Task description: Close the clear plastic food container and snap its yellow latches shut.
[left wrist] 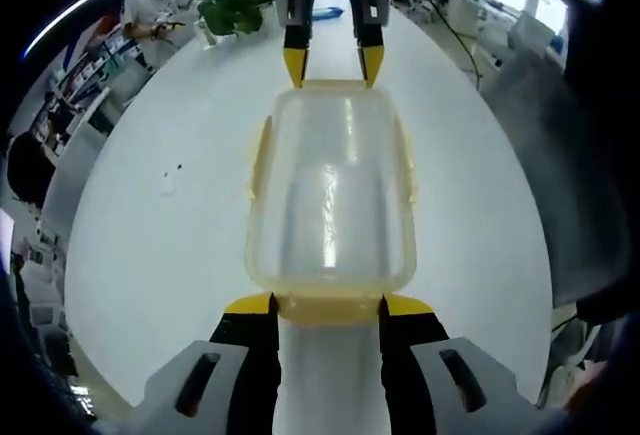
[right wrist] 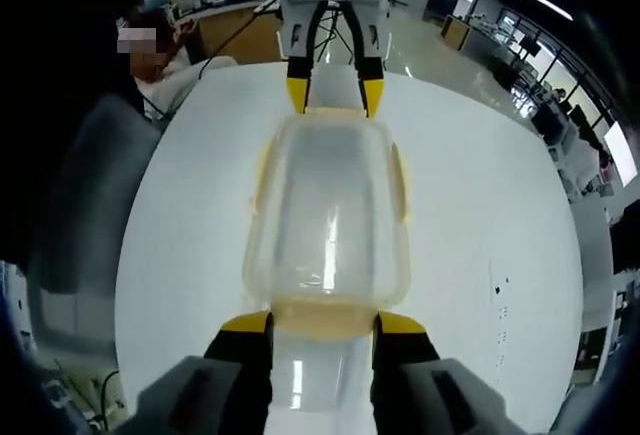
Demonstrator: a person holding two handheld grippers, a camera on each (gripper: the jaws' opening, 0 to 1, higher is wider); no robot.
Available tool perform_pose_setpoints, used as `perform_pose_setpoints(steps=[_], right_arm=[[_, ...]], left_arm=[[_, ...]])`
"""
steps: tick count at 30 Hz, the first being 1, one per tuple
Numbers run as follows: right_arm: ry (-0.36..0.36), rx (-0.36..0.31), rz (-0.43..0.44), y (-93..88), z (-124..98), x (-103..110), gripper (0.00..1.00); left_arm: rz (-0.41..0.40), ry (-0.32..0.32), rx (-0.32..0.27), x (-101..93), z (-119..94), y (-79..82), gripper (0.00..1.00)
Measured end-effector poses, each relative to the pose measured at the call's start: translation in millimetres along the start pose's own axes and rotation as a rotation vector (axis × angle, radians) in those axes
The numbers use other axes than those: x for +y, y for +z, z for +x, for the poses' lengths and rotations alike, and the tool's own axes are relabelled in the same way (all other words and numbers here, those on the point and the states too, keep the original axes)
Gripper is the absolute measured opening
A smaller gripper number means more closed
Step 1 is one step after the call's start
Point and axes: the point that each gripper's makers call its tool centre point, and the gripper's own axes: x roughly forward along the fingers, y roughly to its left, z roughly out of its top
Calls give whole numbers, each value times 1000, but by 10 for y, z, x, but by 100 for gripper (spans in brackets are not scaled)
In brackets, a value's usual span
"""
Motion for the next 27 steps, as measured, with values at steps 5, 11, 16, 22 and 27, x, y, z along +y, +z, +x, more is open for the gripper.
perform_pose_setpoints(steps=[5, 11, 16, 22, 27], right_arm=[[2, 2, 5, -78, -16, 25, 35], [-1, 8, 11, -185, -53, 24, 35], [-6, 14, 12, -271, -69, 4, 35], [-5, 16, 24, -373, -84, 22, 35], [-12, 21, 28, -459, -129, 35, 35]], left_arm=[[4, -5, -1, -16, 46, 65, 35], [3, -10, -8, -12, 100, 166, 35], [2, -12, -12, -3, 163, 231, 35], [7, -20, -16, -3, 217, 313, 35], [13, -23, -22, 2, 270, 398, 35]])
